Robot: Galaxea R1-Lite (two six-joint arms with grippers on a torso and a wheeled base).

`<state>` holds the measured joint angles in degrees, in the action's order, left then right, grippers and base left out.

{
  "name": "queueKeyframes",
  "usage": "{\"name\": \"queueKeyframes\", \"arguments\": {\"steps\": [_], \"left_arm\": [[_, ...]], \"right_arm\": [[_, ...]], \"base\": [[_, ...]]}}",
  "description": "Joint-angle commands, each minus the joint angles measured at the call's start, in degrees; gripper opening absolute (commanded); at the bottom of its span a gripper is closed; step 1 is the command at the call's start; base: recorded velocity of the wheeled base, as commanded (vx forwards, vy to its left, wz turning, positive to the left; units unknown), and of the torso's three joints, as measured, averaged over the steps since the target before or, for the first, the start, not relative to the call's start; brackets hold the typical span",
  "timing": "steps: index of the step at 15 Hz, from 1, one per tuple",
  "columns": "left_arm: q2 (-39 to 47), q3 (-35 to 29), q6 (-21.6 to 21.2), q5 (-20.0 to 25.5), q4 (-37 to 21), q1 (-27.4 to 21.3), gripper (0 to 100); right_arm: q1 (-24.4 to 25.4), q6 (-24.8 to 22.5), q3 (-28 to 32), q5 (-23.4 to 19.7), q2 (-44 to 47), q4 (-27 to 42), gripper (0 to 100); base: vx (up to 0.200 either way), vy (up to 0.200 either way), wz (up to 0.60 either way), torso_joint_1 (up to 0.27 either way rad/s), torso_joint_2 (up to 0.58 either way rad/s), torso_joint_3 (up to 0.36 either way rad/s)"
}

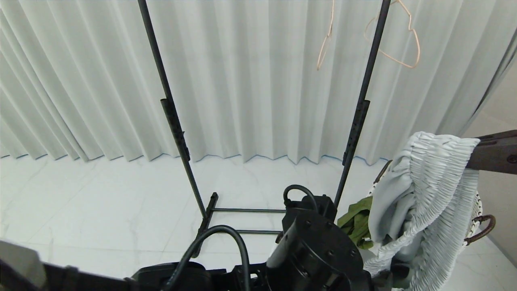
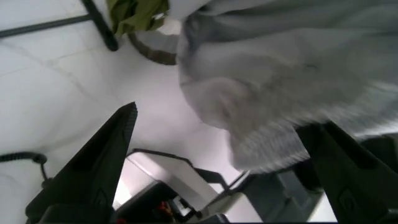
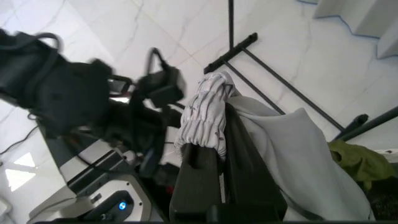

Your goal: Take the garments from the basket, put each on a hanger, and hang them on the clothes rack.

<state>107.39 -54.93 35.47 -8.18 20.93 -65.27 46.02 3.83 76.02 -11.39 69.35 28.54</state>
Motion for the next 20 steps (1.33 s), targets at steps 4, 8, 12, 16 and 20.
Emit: {"name": "queueKeyframes", "arguments": {"steps": [4,8,12,16,20], "left_arm": [[5.46,1.49,0.03,-1.75,-0.01,1.02,100],[5.2,3.43,-0.41,-4.92,-0.1,-0.12,0],[0.37,3.95,-1.02,-10.1,-0.1,-3.02,0],[-14.57,3.95,-6.12,-6.23,-3.09,-1.7,0],[-27.49,2.72,-8.76,-6.06,-9.94,-1.0,0]], "right_arm": [[0.74,0.13,-0.35,-0.04,-1.24,0.11,0],[0.47,0.13,-2.19,0.05,-2.29,0.11,0],[0.47,0.04,-4.65,1.89,-3.7,-0.24,0],[0.47,-1.63,-4.13,2.33,-3.52,-2.0,0],[0.83,-4.36,-3.95,1.89,-0.27,-9.11,0]], "base": [[0.0,0.0,0.0,0.0,0.0,0.0],[0.0,0.0,0.0,0.0,0.0,0.0],[0.0,0.0,0.0,0.0,0.0,0.0],[0.0,0.0,0.0,0.0,0.0,0.0],[0.0,0.0,0.0,0.0,0.0,0.0]]}}
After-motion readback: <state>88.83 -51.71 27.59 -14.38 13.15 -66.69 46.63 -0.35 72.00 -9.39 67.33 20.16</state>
